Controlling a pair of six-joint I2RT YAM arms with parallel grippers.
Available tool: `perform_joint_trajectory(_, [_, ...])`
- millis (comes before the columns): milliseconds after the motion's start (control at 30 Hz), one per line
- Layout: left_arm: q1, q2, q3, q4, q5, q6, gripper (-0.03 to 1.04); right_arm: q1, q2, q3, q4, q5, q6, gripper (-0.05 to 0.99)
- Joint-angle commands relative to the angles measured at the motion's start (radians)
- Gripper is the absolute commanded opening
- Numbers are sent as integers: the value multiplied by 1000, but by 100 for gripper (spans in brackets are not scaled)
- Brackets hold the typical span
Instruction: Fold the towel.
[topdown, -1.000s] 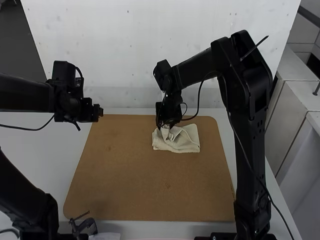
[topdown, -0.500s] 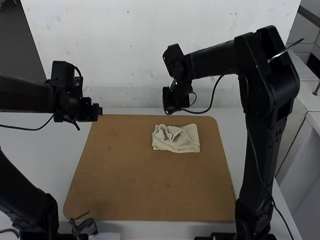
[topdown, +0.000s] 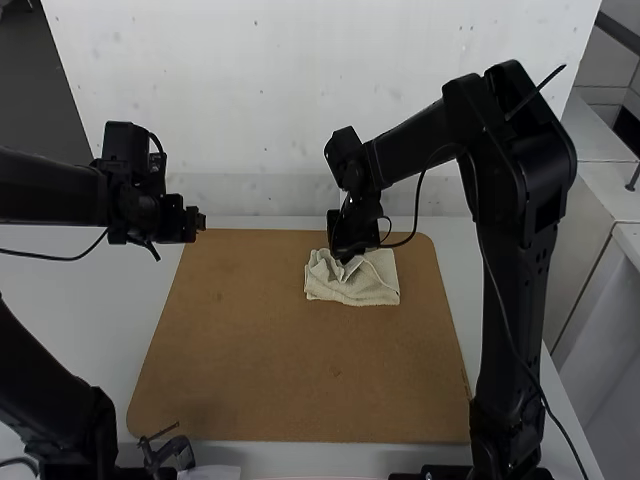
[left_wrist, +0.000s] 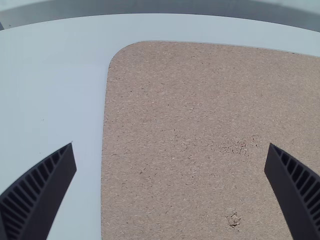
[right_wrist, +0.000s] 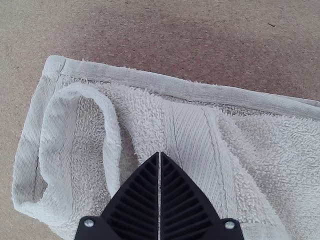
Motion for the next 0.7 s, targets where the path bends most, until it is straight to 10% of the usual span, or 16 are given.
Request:
perform_joint_trajectory(0, [-8, -35, -11, 9, 8, 13, 97, 21, 31, -1, 7, 4, -3, 2])
perform_joint_trajectory(667, [2, -38, -12, 23, 2, 22, 97, 132, 106, 133, -21, -17, 34, 2])
